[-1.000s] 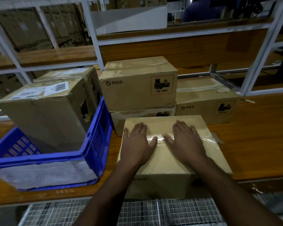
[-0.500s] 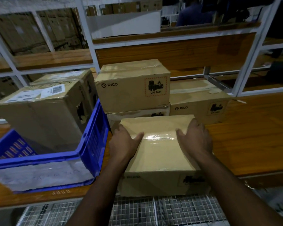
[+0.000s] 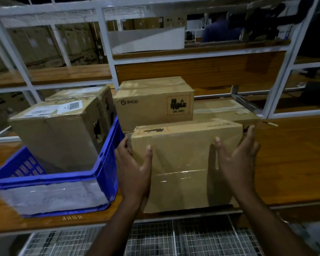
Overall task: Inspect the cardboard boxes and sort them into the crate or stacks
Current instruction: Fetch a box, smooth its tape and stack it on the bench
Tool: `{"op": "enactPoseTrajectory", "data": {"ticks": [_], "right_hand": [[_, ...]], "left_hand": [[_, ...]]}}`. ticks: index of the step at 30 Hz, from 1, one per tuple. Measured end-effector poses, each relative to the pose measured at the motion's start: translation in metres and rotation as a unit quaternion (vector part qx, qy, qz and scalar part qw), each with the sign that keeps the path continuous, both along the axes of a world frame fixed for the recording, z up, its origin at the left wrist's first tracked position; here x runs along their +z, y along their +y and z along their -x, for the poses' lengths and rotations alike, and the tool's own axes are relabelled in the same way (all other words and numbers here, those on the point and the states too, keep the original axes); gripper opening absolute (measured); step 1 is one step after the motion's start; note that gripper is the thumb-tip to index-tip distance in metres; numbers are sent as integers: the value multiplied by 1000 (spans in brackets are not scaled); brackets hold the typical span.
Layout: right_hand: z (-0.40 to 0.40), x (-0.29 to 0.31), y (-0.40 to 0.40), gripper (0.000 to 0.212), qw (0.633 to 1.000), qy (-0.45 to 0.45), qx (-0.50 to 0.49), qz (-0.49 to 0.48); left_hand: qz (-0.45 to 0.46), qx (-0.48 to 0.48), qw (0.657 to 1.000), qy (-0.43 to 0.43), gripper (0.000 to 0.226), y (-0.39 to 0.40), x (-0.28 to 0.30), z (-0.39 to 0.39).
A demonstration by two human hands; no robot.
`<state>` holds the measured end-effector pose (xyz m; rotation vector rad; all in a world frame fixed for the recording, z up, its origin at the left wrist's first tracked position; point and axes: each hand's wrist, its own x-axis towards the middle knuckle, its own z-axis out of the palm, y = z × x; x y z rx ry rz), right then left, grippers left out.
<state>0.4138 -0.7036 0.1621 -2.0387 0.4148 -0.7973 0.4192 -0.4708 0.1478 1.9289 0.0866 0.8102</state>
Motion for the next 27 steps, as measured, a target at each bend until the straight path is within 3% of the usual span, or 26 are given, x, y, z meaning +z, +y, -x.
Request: {"op": "enactPoseTrajectory", "data": {"ticks": [7,9,11,13,15,17,20,23,27], "right_hand": [[8,-32,-5,94,999,30,0,-25],[9,-34,-3,92,999,36,-1,-22],[9,-29,0,83,1000,10,-14,17],[8,-18,2,75,994,-40,-10,104],[3,-6,10,52,975,-77,40,203],[-2,0,24,33,961,-71,105,246],[-7,-7,39,30,945,-49,125,299],[-8,-7,40,30,943,-45,116,307],[-10,14,47,14,940,-18,97,327]], "left_hand": [[-21,25,998,62,65,16,-14,1],[-26,9,997,77,53,19,-12,-2],[-58,8,996,70,44,20,-4,-2],[-141,4,990,17,49,19,8,-2],[-241,-30,970,-12,49,12,21,-3],[-315,-84,945,13,45,-2,30,-1],[-395,-104,911,62,58,-19,30,0],[-399,-93,909,71,65,-20,30,0],[-389,-116,909,94,46,-19,42,-9]]}}
